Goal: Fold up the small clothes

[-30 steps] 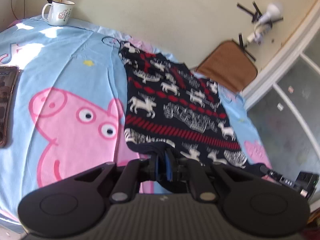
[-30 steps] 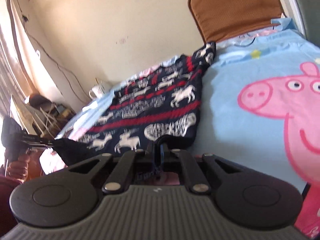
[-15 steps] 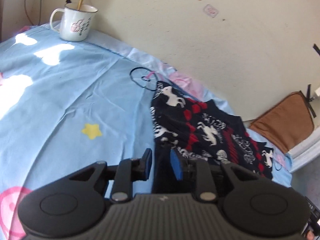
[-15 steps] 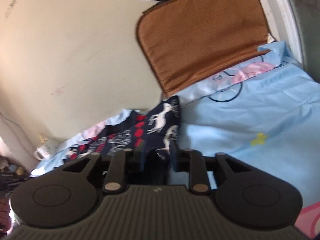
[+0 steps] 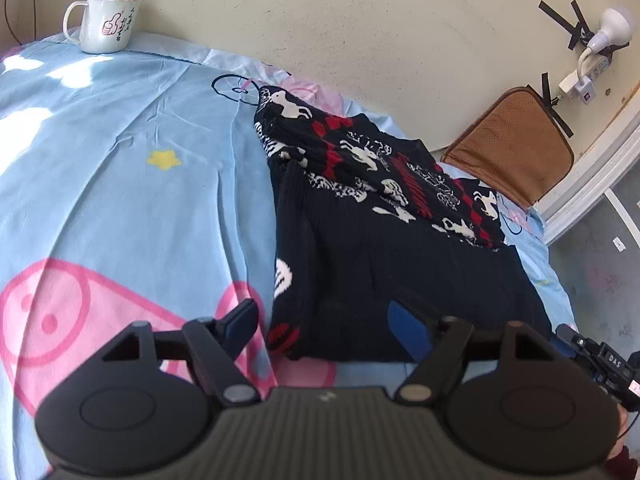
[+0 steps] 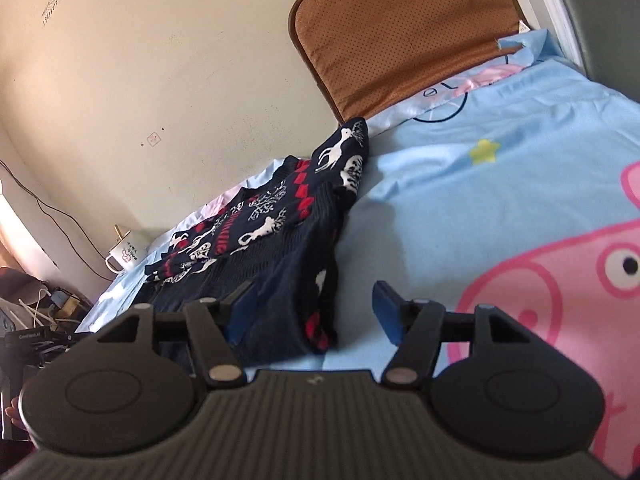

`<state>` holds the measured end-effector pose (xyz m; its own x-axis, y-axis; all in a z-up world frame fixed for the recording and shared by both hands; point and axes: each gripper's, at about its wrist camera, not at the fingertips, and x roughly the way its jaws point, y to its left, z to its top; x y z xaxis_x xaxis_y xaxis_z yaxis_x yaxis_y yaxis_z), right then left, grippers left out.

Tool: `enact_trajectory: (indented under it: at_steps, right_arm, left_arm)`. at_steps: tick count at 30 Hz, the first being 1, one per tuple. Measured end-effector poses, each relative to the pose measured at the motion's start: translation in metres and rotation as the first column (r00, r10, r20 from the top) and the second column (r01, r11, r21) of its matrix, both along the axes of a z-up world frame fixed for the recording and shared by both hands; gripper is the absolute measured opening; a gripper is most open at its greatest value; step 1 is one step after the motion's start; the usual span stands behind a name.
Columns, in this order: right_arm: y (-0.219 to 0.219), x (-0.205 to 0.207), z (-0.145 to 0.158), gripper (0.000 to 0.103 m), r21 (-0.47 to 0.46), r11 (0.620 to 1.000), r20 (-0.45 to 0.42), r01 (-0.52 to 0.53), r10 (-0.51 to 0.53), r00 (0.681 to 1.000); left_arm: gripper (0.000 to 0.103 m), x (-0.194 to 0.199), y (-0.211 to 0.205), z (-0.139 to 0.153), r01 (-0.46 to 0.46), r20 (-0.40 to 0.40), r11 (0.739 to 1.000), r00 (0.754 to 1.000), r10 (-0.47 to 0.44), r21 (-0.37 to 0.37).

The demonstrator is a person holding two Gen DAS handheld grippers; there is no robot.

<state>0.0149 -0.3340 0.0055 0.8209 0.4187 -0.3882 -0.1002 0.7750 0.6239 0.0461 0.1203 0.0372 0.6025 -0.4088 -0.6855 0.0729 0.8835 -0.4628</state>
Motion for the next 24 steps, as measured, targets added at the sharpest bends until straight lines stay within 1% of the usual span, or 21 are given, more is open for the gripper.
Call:
enact_trajectory:
  at_steps: [1,3,5,6,8,9,12,13,15,17,18,19,20,21,22,24]
  right_arm:
    - [0.000,-0.005,-0.001,0.067,0.013,1.000,-0.003,0.003,-0.003,1.000]
    - [0.003,-0.016,-0.001,0.067,0.047,0.999,-0.028,0.010,-0.008,1.000]
    - [0.001,-0.027,-0.004,0.067,0.095,0.995,-0.054,0.009,-0.004,0.999]
    - [-0.001,-0.032,-0.006,0.067,0.127,0.992,-0.067,0.005,0.003,0.998]
    - [-0.002,-0.036,-0.011,0.067,0.182,0.983,-0.100,0.007,0.011,0.995]
    - [-0.003,-0.035,-0.013,0.067,0.202,0.979,-0.118,0.018,0.007,0.993]
    - [0.001,-0.022,-0.017,0.067,0.242,0.969,-0.144,0.044,-0.009,0.990]
    - [0.004,-0.017,-0.016,0.068,0.241,0.968,-0.151,0.064,-0.027,0.988]
    - [0.010,-0.003,-0.014,0.069,0.250,0.963,-0.171,0.097,-0.055,0.984]
    - [0.018,0.009,-0.015,0.071,0.268,0.957,-0.176,0.113,-0.067,0.982]
    - [0.021,0.013,-0.015,0.072,0.264,0.956,-0.170,0.132,-0.089,0.981]
    - [0.023,0.018,-0.014,0.072,0.253,0.956,-0.157,0.148,-0.110,0.981]
    - [0.024,0.021,-0.015,0.072,0.247,0.956,-0.149,0.160,-0.126,0.981]
    - [0.023,0.023,-0.015,0.072,0.249,0.952,-0.144,0.175,-0.143,0.979]
    - [0.024,0.025,-0.016,0.070,0.250,0.950,-0.143,0.185,-0.153,0.978]
    - [0.026,0.027,-0.016,0.055,0.217,0.954,-0.158,0.206,-0.174,0.972]
  left_arm:
    - [0.075,-0.004,0.002,-0.001,-0.007,-0.009,1.000,1.000,0.007,-0.005]
    - [0.075,-0.013,0.010,-0.003,-0.031,-0.033,0.999,0.999,0.029,-0.043]
    - [0.075,-0.026,0.023,-0.005,-0.063,-0.049,0.993,0.997,0.058,-0.104]
    - [0.075,-0.031,0.027,-0.006,-0.078,-0.059,0.986,0.996,0.070,-0.146]
    - [0.076,-0.035,0.028,-0.011,-0.082,-0.084,0.973,0.994,0.065,-0.217]
    - [0.076,-0.033,0.025,-0.013,-0.082,-0.091,0.968,0.994,0.062,-0.238]
    - [0.078,-0.018,0.012,-0.022,-0.109,-0.126,0.956,0.989,0.076,-0.274]
    - [0.084,-0.013,0.008,-0.024,-0.119,-0.110,0.949,0.990,0.090,-0.291]
    - [0.087,-0.001,0.001,-0.026,-0.145,-0.107,0.941,0.987,0.117,-0.304]
    - [0.086,0.006,-0.003,-0.026,-0.178,-0.096,0.934,0.983,0.156,-0.309]
    - [0.077,0.009,-0.004,-0.027,-0.191,-0.088,0.936,0.981,0.172,-0.297]
    - [0.051,0.012,-0.005,-0.029,-0.215,-0.092,0.938,0.976,0.197,-0.272]
    - [0.037,0.014,-0.004,-0.031,-0.241,-0.097,0.938,0.970,0.224,-0.248]
    - [0.015,0.016,-0.002,-0.034,-0.263,-0.119,0.937,0.963,0.241,-0.231]
    - [0.014,0.016,0.002,-0.037,-0.266,-0.133,0.930,0.962,0.239,-0.252]
    - [0.013,0.014,0.004,-0.038,-0.270,-0.141,0.927,0.960,0.240,-0.261]
